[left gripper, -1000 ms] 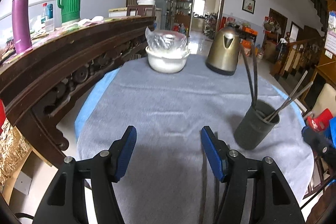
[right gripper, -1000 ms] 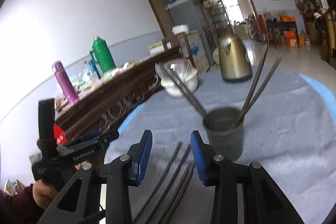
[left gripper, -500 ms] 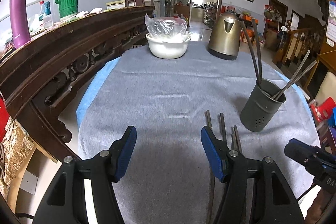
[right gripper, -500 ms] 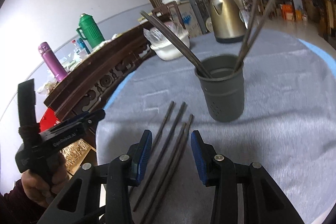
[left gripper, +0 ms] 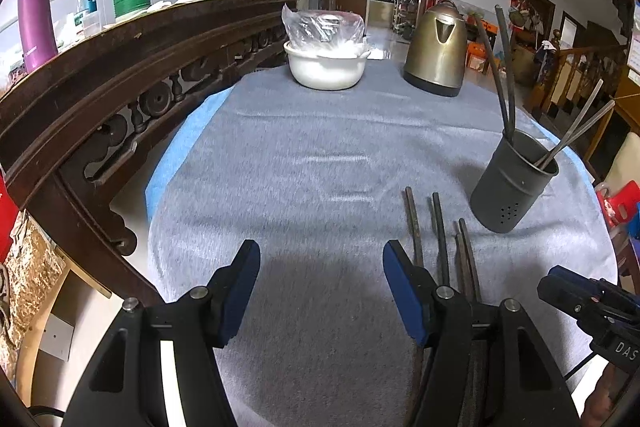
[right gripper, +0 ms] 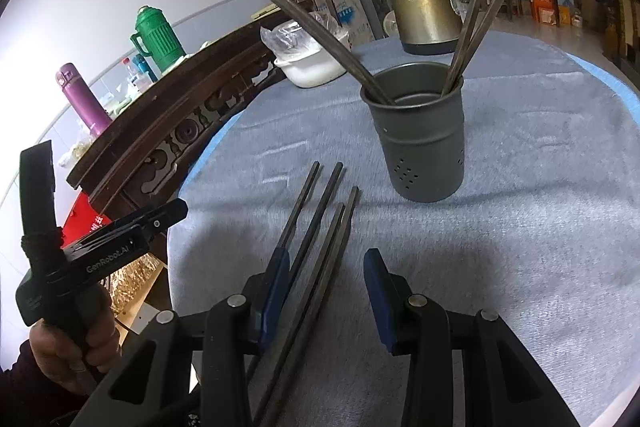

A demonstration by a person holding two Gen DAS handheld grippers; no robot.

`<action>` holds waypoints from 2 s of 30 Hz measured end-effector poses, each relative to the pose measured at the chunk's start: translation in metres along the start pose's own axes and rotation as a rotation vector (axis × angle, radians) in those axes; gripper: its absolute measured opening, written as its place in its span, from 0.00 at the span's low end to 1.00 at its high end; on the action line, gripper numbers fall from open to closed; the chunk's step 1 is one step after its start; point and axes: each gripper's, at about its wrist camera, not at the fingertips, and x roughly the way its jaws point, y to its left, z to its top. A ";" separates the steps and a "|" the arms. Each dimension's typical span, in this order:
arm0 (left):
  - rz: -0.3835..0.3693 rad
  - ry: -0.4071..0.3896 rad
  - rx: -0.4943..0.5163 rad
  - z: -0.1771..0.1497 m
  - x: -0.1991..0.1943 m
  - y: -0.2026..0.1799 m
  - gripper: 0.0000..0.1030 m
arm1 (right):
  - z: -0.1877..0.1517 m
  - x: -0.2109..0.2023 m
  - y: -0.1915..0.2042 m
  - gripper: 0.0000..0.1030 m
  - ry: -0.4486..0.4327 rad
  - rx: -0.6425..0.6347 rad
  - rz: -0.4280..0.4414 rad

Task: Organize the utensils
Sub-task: 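Raise the right tool from the cup and move it back over the chopsticks, then lower the open right tool onto the next dark chopstick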

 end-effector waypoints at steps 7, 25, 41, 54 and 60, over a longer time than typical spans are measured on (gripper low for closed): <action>0.000 0.019 -0.017 -0.001 0.006 0.007 0.63 | -0.001 0.005 0.003 0.41 0.017 -0.001 -0.015; -0.173 0.181 0.017 0.019 0.047 -0.005 0.63 | 0.015 0.039 0.016 0.34 0.062 -0.043 -0.112; -0.266 0.302 0.088 -0.005 0.060 -0.024 0.53 | 0.010 0.078 0.006 0.17 0.189 0.006 -0.117; -0.314 0.376 0.090 -0.017 0.074 -0.037 0.36 | 0.015 0.068 -0.016 0.15 0.173 0.054 -0.147; -0.305 0.370 0.105 -0.017 0.079 -0.041 0.10 | 0.014 0.074 -0.027 0.16 0.196 0.108 -0.114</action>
